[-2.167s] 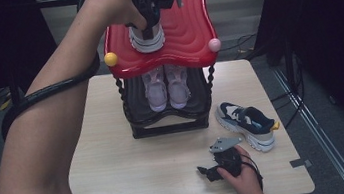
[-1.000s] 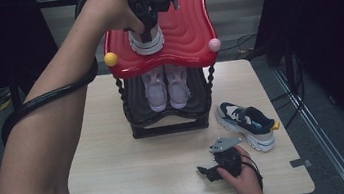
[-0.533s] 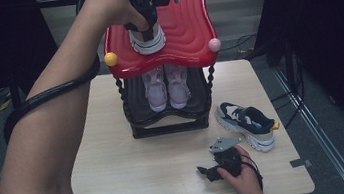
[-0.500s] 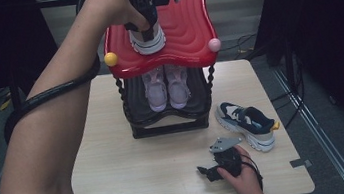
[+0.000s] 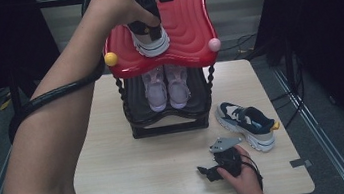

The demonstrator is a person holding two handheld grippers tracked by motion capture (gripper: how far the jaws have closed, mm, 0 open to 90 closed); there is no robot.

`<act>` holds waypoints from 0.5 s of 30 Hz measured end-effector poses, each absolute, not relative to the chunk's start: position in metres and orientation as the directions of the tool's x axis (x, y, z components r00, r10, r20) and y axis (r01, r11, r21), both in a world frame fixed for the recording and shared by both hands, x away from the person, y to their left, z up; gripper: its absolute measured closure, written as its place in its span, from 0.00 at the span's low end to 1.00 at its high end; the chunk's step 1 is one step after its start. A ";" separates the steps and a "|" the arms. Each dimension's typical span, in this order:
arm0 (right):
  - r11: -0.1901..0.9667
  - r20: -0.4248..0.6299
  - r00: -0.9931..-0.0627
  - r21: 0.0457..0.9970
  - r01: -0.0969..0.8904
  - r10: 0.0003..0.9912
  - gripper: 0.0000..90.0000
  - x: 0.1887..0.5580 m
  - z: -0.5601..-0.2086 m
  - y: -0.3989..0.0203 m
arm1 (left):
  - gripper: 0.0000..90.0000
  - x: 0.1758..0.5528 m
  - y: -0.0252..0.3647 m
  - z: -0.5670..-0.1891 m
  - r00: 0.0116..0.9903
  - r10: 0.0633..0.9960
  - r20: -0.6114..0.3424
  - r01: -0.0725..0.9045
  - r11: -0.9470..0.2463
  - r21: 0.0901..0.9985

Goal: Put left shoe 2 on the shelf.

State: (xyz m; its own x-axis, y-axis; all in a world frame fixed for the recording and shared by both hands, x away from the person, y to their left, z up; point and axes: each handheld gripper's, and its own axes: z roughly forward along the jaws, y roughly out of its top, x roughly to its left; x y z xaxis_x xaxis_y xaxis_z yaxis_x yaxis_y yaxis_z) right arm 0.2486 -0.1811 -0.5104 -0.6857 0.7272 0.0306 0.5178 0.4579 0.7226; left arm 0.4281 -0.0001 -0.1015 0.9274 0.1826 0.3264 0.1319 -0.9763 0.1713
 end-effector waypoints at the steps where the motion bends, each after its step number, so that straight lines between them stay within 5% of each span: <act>1: 0.458 0.031 -0.686 0.723 0.518 0.727 0.14 0.249 -0.510 -0.181 | 0.68 0.428 0.000 -0.102 0.928 0.172 0.330 0.123 -0.979 0.164; 15: 0.458 0.031 -0.685 0.722 0.518 0.727 0.14 0.249 -0.510 -0.181 | 0.73 0.425 0.006 -0.103 0.938 0.101 0.331 0.078 -0.993 0.084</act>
